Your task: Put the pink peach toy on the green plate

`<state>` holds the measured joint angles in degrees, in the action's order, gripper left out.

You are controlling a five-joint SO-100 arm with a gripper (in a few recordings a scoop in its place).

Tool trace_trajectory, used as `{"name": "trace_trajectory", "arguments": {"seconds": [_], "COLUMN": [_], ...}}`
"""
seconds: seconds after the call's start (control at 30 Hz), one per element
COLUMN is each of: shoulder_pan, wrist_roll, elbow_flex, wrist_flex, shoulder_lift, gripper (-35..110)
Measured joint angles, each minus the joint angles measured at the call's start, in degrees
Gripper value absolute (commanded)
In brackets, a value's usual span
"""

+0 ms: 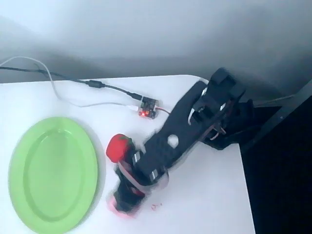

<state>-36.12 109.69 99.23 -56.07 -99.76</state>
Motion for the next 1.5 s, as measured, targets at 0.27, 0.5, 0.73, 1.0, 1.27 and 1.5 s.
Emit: {"name": "trace_trajectory", "arguments": {"seconds": [0.27, 0.5, 0.73, 1.0, 1.27, 1.5], "shoulder_pan": [20.30, 21.09, 18.54, 18.72, 19.42, 23.55], "wrist_roll": [-20.83, -21.27, -18.37, -18.90, -27.42, -28.04], "elbow_flex": [-22.24, -32.78, -37.88, -39.73, -45.26, -44.30], "wrist_flex": [-0.62, -0.62, -0.62, 2.99, 3.96, 5.62], "shoulder_lift": [7.21, 26.46, 36.65, 38.14, 37.97, 25.05], "gripper": [0, 15, 25, 53, 57, 26]}}
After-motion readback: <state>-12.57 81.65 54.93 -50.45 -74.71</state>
